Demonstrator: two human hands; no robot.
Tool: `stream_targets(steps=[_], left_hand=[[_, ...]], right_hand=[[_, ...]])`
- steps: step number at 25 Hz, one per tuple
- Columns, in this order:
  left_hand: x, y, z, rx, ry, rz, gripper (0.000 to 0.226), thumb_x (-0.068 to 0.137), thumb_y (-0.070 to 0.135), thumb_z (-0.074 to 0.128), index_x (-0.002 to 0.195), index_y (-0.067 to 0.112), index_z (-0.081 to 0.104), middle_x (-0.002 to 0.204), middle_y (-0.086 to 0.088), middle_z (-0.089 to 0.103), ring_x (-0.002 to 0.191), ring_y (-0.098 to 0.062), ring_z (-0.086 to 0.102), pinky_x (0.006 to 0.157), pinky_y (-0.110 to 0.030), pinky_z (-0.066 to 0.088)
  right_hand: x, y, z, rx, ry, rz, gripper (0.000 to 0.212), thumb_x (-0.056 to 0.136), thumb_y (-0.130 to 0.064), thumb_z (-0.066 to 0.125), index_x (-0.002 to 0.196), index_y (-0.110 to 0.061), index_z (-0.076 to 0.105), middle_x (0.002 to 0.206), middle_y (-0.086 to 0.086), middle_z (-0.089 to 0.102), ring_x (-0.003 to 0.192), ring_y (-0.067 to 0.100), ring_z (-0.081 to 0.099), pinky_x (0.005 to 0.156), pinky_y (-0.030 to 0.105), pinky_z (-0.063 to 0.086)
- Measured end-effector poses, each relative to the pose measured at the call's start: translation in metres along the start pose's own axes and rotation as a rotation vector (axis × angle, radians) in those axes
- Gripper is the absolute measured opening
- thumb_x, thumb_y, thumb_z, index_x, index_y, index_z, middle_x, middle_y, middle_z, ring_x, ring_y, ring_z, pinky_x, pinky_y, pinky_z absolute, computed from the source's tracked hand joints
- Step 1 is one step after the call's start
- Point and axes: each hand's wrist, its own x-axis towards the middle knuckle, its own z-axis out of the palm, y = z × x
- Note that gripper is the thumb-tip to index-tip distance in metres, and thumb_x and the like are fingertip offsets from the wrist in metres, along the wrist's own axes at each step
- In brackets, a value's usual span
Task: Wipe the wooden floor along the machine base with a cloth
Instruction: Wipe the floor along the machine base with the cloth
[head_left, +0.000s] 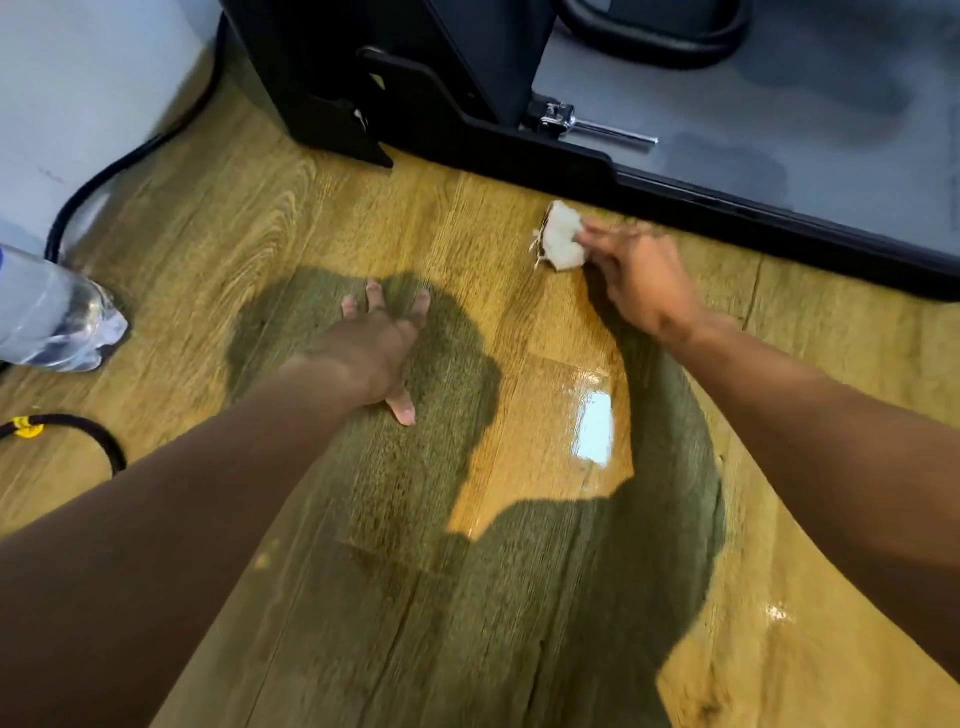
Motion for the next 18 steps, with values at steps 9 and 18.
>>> stream_targets(steps=[9,18], left_hand=[[-0.004,-0.001,0.003,0.002,0.027,0.004,0.138,0.057,0.038,0.087,0.148,0.034,-0.018,0.152,-0.019,-0.025,0.142,-0.042,-0.006,0.112,-0.052,0.023],[-0.001,-0.003,0.008,0.011,0.047,-0.003,0.141,0.054,0.04,0.088,0.147,0.035,-0.018,0.154,-0.018,-0.021,0.142,-0.043,-0.006,0.112,-0.055,0.023]], right_hand=[[-0.012,0.001,0.001,-0.045,-0.047,-0.132,0.035,0.094,-0.005,0.053,0.127,-0.015,0.058,0.138,0.0,0.052,0.127,0.019,0.049,0.111,0.038,0.034],[-0.116,-0.042,0.029,-0.048,-0.197,-0.402,0.046,0.086,-0.004,0.056,0.13,-0.018,0.056,0.138,0.0,0.051,0.126,0.022,0.049,0.103,0.042,0.041]])
